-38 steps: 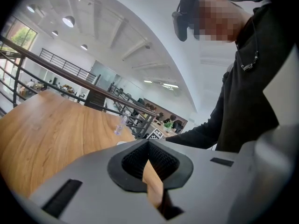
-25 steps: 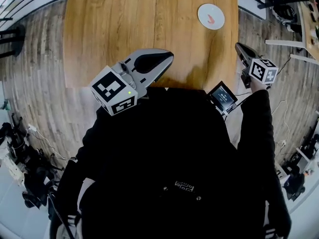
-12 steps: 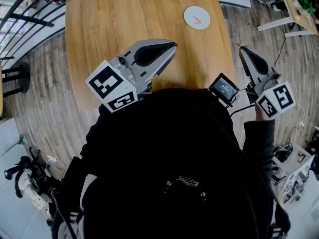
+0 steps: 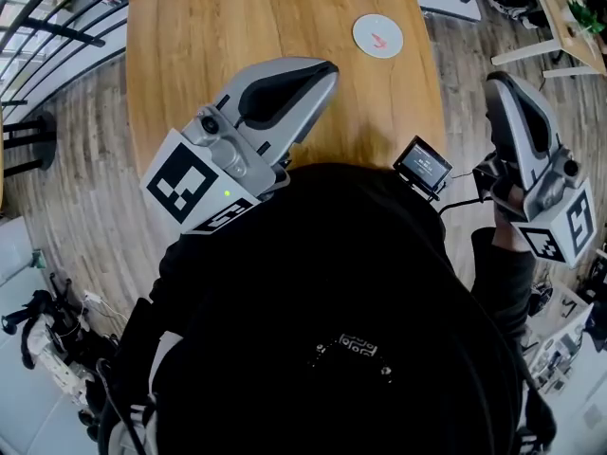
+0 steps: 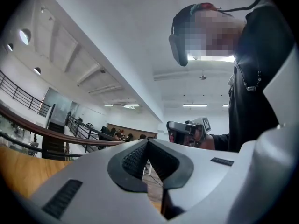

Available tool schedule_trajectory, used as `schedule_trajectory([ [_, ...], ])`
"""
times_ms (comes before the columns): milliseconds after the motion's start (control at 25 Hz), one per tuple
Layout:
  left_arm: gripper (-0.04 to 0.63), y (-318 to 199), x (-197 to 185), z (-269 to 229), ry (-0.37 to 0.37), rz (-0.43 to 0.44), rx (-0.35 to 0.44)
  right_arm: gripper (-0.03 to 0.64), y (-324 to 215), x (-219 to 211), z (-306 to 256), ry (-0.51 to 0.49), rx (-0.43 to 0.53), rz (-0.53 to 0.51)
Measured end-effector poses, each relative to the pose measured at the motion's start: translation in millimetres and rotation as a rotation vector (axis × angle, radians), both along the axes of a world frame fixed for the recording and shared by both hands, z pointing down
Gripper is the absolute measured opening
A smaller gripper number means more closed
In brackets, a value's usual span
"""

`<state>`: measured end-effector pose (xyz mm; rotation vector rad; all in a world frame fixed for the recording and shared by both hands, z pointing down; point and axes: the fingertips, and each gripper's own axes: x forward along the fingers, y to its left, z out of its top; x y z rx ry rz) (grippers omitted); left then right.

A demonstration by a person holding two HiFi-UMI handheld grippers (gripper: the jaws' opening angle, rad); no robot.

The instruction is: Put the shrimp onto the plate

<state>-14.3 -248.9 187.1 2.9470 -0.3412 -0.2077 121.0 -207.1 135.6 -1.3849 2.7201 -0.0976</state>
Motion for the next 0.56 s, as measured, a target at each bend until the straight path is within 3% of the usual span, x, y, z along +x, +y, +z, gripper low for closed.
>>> schedule_trajectory([
  [160, 0.005, 0.5, -1.9, 7.7, 0.001, -0.021, -0.029, 0.017, -3.6, -2.4, 3.6, -0.050, -0.006, -0.031],
  [560, 0.005, 16.5, 4.3, 11.0, -0.010, -0.018, -0.034, 0.017, 5.9, -2.7, 17.6, -0.031, -0.044, -0.055],
])
